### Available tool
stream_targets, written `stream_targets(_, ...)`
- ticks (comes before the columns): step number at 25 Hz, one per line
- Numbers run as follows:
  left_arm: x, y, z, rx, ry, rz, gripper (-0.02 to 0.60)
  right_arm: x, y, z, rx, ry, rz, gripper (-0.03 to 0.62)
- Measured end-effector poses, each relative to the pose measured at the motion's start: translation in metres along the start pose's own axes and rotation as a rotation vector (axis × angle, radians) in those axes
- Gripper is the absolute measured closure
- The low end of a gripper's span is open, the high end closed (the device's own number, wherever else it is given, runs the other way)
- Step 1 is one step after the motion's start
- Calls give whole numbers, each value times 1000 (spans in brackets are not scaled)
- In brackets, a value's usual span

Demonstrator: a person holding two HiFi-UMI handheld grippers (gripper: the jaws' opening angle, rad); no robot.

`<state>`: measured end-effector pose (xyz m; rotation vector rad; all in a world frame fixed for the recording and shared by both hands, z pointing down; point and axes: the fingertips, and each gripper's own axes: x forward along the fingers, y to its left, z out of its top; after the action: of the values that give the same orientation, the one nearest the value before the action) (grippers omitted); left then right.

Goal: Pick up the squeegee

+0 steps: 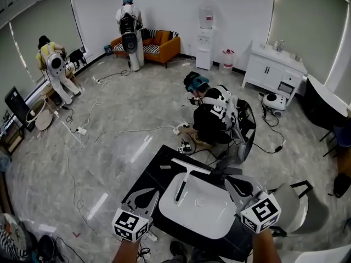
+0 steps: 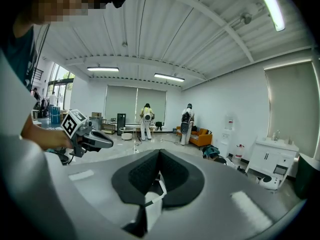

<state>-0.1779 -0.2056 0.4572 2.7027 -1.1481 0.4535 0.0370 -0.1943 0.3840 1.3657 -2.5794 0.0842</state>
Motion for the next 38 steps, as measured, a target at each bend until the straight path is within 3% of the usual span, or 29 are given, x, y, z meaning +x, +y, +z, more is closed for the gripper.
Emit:
stream_targets(22,184,19,-146,-102,245,-60,574,56,-77,-120,99,125,4,585)
stream_targets(38,289,27,-266,-140,435,-60,424,81,-109,-193,160,189,-9,585)
